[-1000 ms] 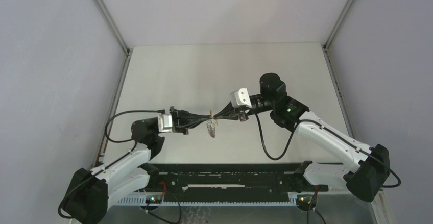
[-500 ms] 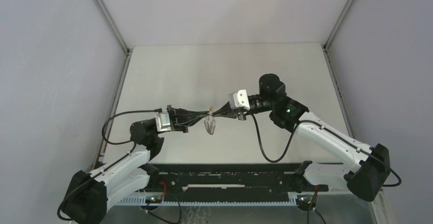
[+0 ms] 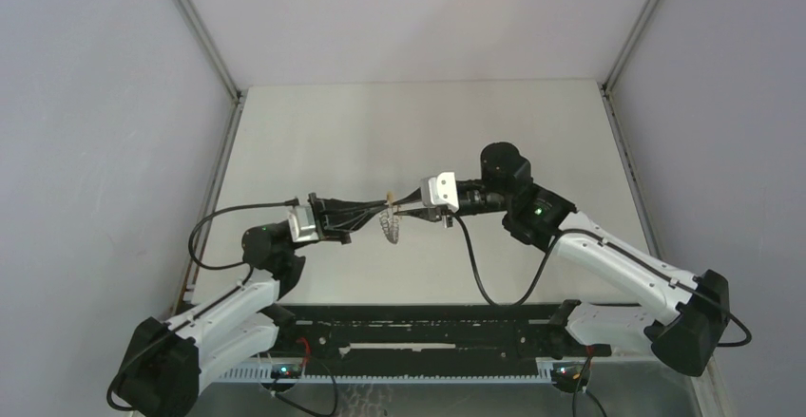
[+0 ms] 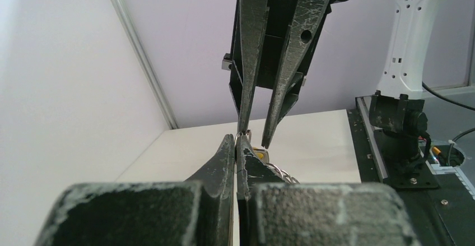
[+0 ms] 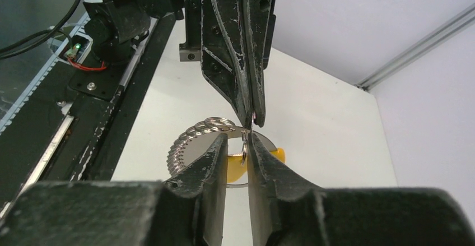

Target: Put the keys on the keyring

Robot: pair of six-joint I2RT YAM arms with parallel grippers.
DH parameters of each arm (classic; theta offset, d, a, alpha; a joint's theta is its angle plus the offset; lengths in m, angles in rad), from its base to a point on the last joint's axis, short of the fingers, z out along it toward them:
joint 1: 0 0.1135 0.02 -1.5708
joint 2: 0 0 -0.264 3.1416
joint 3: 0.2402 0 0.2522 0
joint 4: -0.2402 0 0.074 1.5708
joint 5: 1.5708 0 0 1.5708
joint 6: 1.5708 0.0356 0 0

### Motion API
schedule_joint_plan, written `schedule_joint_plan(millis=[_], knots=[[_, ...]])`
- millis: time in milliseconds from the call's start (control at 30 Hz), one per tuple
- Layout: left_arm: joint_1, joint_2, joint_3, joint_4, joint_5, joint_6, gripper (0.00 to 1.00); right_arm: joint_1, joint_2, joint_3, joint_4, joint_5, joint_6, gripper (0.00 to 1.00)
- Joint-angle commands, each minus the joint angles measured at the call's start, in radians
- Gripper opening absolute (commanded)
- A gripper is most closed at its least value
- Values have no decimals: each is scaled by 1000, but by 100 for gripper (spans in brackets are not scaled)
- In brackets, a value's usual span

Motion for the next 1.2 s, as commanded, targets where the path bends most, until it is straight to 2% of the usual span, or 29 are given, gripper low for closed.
schedule_joint_plan(millis=[0, 333, 567, 900, 1167], knots=[[-14, -24, -15, 120, -67, 6, 0, 37, -3, 19, -45, 48, -13, 20], [-14, -48, -32, 119, -118, 28, 0, 64, -35, 5, -37, 119, -10, 24], [-14, -39, -24, 113, -111, 27, 0, 95, -28, 3, -49, 210, -31, 17], [-14, -43, -25, 118, -142, 24, 0, 114, -16, 3, -53, 262, -38, 19], [-25, -52, -44, 125, -250, 41, 0, 160, 0, -27, 20, 433, -9, 15]])
